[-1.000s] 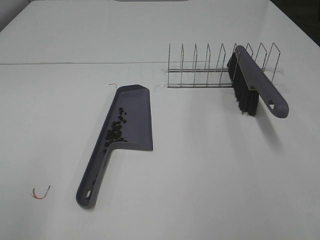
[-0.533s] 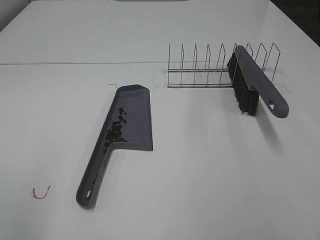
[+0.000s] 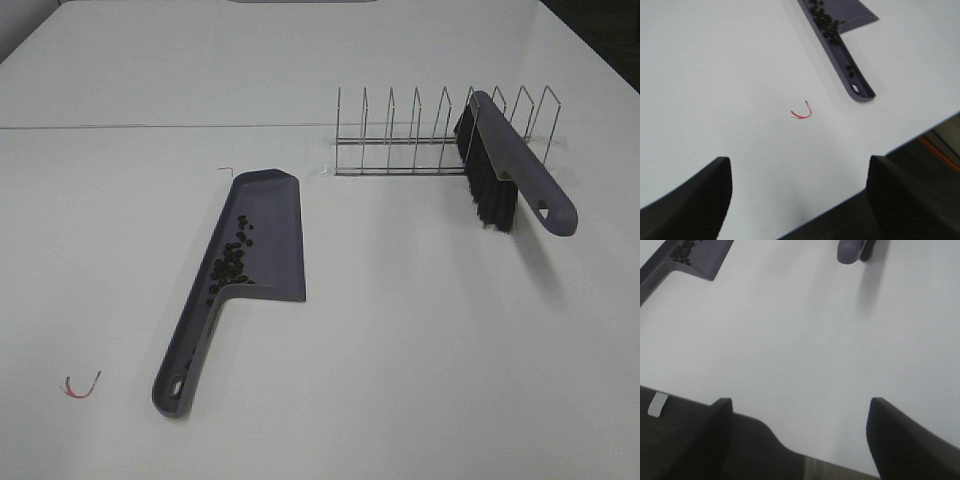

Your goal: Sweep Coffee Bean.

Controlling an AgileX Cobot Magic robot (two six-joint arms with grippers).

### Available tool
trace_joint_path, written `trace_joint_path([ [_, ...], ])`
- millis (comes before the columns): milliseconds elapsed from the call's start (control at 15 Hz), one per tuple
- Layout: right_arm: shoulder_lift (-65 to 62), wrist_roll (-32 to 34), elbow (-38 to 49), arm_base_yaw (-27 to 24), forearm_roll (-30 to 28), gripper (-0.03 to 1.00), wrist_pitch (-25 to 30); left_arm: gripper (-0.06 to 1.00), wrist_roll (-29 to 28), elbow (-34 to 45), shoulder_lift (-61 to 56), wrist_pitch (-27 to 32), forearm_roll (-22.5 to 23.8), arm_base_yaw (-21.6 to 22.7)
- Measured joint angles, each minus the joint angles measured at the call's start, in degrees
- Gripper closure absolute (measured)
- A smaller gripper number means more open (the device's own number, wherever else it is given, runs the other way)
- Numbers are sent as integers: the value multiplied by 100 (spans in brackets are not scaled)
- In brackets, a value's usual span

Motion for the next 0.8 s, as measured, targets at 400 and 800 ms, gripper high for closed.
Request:
trace_joint_path([
  [400,-1060,0,0,-510,120,26,0,23,0,6,-957,0,0,1616],
  [800,-1346,0,0,-556,281,26,0,23,11,6,-1324,0,52,1513],
])
